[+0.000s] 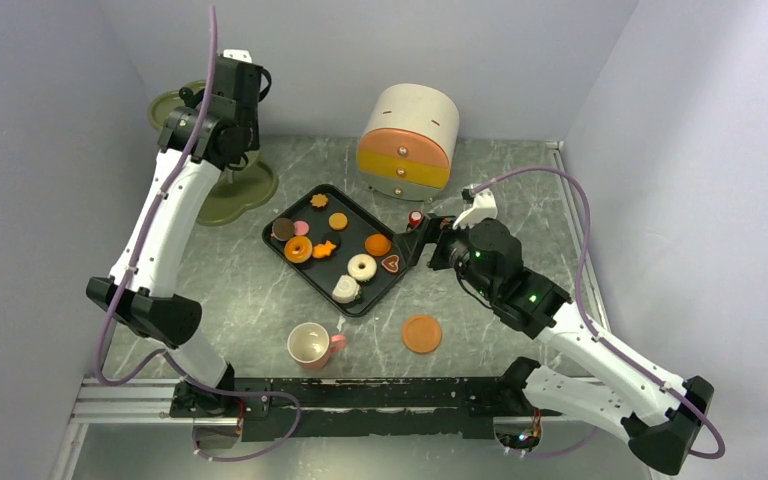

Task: Serve the afternoon tea
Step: Place the desert on the desert table.

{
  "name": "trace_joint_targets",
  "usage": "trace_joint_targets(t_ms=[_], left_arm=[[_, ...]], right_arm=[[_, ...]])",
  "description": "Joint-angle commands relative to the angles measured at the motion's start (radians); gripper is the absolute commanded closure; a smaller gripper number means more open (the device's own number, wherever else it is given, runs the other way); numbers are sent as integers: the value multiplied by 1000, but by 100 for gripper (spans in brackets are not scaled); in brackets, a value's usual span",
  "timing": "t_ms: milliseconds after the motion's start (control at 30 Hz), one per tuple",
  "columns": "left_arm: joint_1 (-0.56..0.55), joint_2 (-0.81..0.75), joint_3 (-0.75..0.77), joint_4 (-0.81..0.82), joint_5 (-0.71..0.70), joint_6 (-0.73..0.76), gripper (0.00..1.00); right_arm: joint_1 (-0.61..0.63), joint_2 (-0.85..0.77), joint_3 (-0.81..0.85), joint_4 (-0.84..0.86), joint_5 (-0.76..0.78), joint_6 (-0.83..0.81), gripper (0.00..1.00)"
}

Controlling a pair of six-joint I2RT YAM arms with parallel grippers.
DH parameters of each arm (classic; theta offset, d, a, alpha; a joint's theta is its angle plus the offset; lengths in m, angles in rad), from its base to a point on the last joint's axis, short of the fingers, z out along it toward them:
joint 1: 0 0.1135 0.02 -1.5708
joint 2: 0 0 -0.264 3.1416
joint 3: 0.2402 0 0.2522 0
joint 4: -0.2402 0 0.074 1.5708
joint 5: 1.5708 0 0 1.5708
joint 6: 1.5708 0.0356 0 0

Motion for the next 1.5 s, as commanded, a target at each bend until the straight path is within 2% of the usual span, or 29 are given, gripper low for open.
trace_joint_targets(t_ms=[0,1467], left_arm=[[46,22,17,61,-15,44,56],[134,129,28,196,-96,153,50]], right_arm=[[-5,-24,-10,7,7,11,6],[-5,-33,38,-28,47,-27,6]])
